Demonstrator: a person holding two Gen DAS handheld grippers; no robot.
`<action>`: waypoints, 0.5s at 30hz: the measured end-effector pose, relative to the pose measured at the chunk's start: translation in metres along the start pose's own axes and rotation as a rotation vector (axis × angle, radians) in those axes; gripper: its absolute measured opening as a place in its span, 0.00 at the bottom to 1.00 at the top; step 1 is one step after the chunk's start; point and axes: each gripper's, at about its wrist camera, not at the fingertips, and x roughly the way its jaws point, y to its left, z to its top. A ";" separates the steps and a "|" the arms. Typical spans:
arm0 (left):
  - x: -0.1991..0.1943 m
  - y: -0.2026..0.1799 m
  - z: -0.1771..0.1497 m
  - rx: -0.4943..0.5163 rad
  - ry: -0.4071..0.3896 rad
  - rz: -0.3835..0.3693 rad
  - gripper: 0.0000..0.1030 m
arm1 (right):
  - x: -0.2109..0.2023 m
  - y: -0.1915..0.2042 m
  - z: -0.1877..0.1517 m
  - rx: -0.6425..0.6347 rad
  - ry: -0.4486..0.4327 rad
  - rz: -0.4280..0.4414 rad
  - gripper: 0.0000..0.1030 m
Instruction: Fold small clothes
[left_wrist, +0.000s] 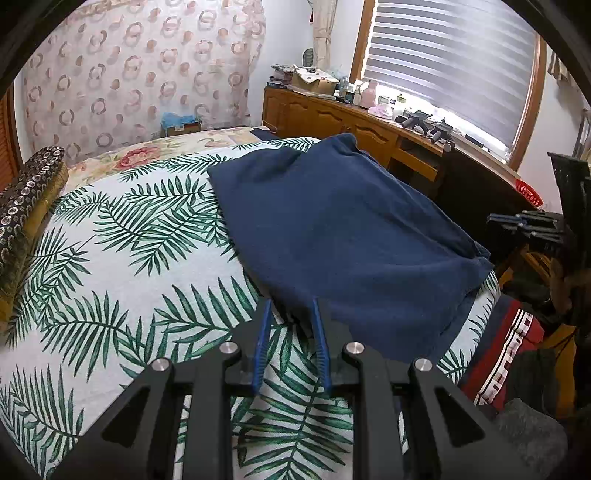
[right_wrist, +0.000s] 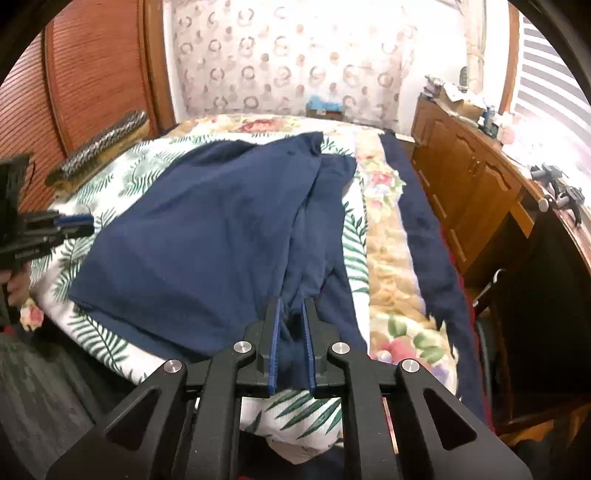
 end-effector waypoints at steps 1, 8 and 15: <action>0.001 0.000 0.000 0.001 0.003 -0.001 0.20 | -0.002 -0.001 0.001 0.008 -0.009 0.000 0.09; 0.007 -0.007 -0.002 0.012 0.022 -0.012 0.20 | 0.005 0.001 0.009 0.023 -0.051 -0.023 0.38; 0.014 -0.012 -0.004 0.018 0.040 -0.006 0.20 | 0.047 0.005 0.033 -0.002 -0.047 0.002 0.38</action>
